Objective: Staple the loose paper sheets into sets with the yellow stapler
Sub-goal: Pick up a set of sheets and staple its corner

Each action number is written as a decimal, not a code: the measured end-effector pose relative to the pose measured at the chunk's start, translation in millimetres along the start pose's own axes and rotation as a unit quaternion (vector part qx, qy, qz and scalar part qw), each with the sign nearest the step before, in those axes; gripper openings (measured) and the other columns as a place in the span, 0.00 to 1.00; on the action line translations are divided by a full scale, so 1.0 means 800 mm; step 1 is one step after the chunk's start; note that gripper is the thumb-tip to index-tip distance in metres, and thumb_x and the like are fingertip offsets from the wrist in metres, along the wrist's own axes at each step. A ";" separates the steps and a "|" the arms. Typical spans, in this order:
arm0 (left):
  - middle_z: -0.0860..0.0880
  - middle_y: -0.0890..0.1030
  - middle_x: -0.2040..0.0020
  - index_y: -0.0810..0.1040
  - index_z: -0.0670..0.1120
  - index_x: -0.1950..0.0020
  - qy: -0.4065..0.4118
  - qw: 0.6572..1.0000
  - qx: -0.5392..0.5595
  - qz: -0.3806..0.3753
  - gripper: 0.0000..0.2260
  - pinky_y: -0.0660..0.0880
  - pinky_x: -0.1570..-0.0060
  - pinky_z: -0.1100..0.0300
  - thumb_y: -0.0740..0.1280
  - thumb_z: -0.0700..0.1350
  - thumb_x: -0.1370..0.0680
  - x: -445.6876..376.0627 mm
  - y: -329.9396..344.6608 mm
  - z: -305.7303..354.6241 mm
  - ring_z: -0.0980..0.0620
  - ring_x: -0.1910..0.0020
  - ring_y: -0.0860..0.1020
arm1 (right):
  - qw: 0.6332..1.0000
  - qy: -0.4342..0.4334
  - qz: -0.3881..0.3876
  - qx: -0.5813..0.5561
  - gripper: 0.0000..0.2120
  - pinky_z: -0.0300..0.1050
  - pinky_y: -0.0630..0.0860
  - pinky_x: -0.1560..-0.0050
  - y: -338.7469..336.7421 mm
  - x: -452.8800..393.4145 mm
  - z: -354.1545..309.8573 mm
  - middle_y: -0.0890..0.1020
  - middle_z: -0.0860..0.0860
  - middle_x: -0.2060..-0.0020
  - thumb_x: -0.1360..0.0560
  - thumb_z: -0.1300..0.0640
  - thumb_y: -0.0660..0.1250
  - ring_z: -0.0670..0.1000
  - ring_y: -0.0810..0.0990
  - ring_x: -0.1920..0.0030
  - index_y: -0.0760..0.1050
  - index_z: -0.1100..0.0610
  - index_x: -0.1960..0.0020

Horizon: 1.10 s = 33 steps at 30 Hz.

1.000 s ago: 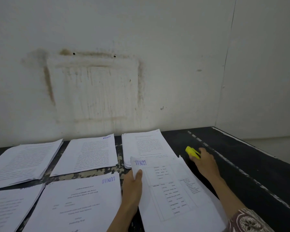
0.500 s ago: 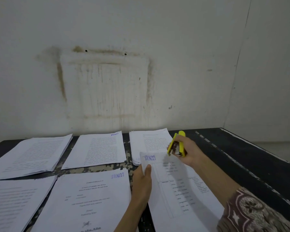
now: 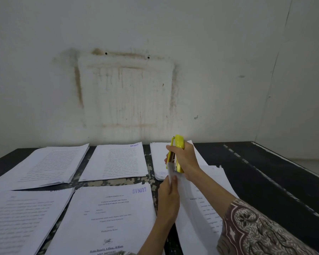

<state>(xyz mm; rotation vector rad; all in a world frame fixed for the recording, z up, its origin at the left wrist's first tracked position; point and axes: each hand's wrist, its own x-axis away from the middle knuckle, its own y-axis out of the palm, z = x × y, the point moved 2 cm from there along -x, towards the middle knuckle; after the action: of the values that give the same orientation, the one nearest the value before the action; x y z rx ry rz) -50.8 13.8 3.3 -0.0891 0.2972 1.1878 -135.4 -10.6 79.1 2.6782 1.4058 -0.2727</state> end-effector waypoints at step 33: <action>0.53 0.79 0.50 0.72 0.48 0.41 0.011 0.999 -0.018 -0.036 0.13 0.73 0.47 0.72 0.53 0.47 0.20 -0.003 0.008 -0.015 0.59 0.50 0.77 | 0.985 -0.117 0.021 0.128 0.19 0.35 0.68 0.82 0.018 0.003 0.004 0.69 0.55 0.78 0.26 0.57 0.67 0.44 0.68 0.85 0.66 0.59 0.72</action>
<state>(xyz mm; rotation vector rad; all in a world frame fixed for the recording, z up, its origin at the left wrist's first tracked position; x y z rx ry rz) -59.6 11.6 -7.1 -0.1429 0.2888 1.1221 -123.0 -17.5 75.9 2.7528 1.3215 -0.7858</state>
